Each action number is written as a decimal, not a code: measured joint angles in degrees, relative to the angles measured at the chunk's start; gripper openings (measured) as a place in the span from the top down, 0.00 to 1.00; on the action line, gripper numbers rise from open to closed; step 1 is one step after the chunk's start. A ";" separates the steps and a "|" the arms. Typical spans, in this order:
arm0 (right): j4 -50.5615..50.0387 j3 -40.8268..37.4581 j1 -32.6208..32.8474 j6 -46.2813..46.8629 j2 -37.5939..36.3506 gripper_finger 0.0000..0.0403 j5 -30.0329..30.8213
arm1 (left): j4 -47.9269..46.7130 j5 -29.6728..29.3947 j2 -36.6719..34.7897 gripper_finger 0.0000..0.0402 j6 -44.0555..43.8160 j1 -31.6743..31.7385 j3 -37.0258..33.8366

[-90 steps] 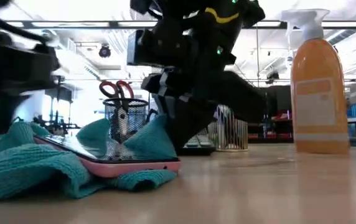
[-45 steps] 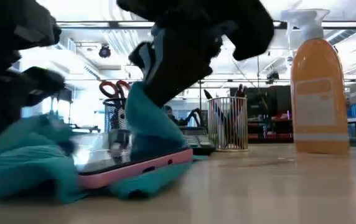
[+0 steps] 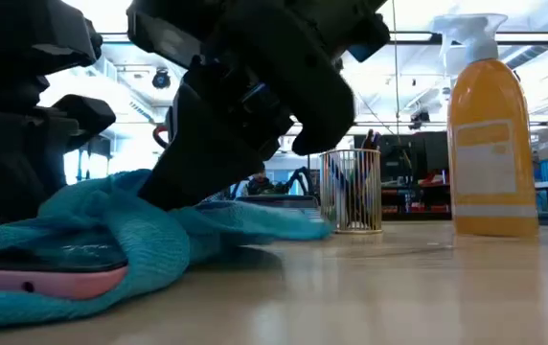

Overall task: Apply microfiber cloth
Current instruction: Wipe the front and back of the cellphone with the blue microfiber cloth

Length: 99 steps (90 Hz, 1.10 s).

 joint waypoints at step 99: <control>15.74 -0.28 -3.84 -3.06 3.49 0.56 -0.87 | 1.64 1.33 -4.74 0.95 3.34 -0.44 -0.10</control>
